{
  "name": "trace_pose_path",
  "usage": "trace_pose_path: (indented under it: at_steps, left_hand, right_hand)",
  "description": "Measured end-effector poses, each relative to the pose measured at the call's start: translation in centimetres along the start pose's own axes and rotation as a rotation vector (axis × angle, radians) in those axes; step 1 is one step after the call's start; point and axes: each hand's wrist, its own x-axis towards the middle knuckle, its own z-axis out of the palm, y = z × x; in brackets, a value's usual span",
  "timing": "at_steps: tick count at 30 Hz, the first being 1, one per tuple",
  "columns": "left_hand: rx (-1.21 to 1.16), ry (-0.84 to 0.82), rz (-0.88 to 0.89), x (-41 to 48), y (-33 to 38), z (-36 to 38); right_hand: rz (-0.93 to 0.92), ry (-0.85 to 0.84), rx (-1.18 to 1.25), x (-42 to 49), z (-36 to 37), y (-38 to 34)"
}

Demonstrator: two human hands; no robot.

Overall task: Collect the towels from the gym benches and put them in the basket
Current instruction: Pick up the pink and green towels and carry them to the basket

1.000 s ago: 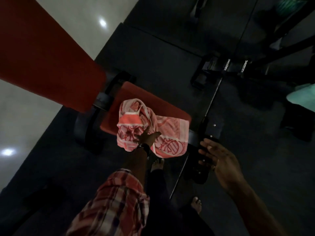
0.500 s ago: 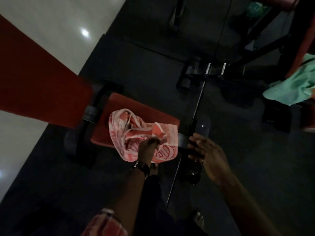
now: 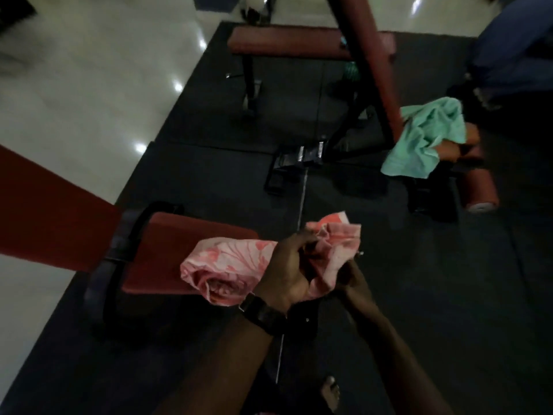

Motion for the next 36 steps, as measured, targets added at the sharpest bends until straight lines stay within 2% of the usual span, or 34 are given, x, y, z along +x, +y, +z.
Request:
trace_pose_path:
  at_steps: [4,8,12,17,21,24,26,29,31,33,36]
  left_hand:
    - [0.011,-0.080,0.003,-1.5,-3.5,9.7]
    - [0.040,-0.106,0.128,-0.2,-3.8,14.9]
    - [0.178,0.095,0.358,5.1,-4.0,15.3]
    - [0.562,-0.023,0.191,11.2,-12.5,13.2]
    - [0.578,-0.133,-0.134,17.3,-16.9,13.9]
    - [0.727,-0.227,-0.178,22.2,-15.2,17.6]
    - [0.795,-0.265,-0.103,26.0,-13.2,20.2]
    - [0.753,-0.255,0.010,30.4,-9.7,24.2]
    - [0.817,-0.148,0.132,33.4,-7.3,26.9]
    - [0.995,-0.010,0.283,35.6,-5.3,29.1]
    - [1.151,0.090,0.428,38.7,-3.1,31.5]
  right_hand:
    - [0.037,-0.077,0.106,-2.3,-5.5,-1.0]
    - [0.077,0.069,0.072,-3.0,-11.6,-2.8]
    - [-0.083,0.142,0.240,-2.3,-16.7,-7.9]
    - [-0.229,0.133,0.445,1.2,-21.1,-15.2]
    - [-0.199,0.283,0.565,6.8,-27.0,-19.4]
    - [-0.117,0.441,0.479,12.8,-31.7,-20.5]
    - [-0.001,0.501,0.514,16.8,-34.3,-20.9]
    - [0.178,0.577,0.471,21.9,-38.0,-20.0]
    - [0.344,0.639,0.491,25.4,-40.5,-18.9]
    - [0.449,0.689,0.452,27.9,-41.8,-18.2]
    - [0.463,0.795,0.256,32.4,-43.9,-18.3]
